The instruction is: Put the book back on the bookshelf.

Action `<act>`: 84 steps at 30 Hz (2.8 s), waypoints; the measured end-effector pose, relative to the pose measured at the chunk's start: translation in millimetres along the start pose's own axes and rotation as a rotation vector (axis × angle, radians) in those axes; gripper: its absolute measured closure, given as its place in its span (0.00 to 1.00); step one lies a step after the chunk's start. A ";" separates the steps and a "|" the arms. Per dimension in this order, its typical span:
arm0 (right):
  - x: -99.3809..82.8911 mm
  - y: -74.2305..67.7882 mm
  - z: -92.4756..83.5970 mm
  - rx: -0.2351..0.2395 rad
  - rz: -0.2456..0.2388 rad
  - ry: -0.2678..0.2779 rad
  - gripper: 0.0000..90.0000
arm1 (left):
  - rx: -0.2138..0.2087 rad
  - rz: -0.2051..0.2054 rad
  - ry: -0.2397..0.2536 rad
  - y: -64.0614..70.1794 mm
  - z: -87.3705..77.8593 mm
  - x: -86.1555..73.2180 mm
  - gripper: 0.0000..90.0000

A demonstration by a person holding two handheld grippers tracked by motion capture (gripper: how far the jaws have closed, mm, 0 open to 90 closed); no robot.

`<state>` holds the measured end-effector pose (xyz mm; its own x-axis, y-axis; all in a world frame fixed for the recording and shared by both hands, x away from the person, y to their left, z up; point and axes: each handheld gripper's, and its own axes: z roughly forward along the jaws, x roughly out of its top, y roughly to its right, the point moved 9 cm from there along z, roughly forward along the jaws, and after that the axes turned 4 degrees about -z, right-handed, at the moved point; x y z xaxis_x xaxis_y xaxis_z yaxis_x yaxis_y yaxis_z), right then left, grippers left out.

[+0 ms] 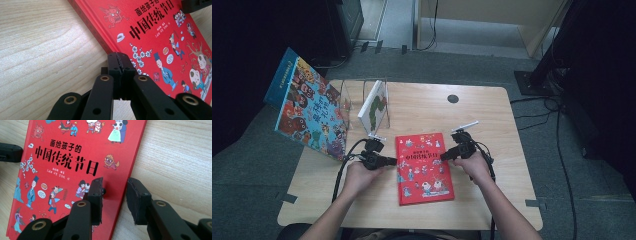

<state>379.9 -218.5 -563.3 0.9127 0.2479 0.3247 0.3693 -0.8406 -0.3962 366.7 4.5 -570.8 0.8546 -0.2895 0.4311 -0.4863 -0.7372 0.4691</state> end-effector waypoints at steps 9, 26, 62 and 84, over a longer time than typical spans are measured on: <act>14.8 -15.8 -25.2 0.064 -0.038 0.059 0.75 | -0.004 -0.009 0.000 -2.2 -0.2 -0.4 0.96; 40.5 -80.4 -23.6 0.253 -0.126 0.051 0.87 | -0.046 -0.040 0.001 -1.6 -1.6 1.1 0.86; 55.6 -113.1 -98.6 0.151 -0.249 -0.048 0.98 | -0.144 -0.015 0.099 21.7 -19.3 19.9 0.43; 56.9 -126.9 -118.5 0.165 -0.296 -0.036 0.97 | -0.312 -0.063 0.091 45.7 -27.8 33.7 0.35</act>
<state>364.3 -154.8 -392.8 0.7664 0.4887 0.4169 0.6396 -0.6411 -0.4241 368.2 -22.0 -513.5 0.8718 -0.1836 0.4542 -0.4775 -0.5255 0.7041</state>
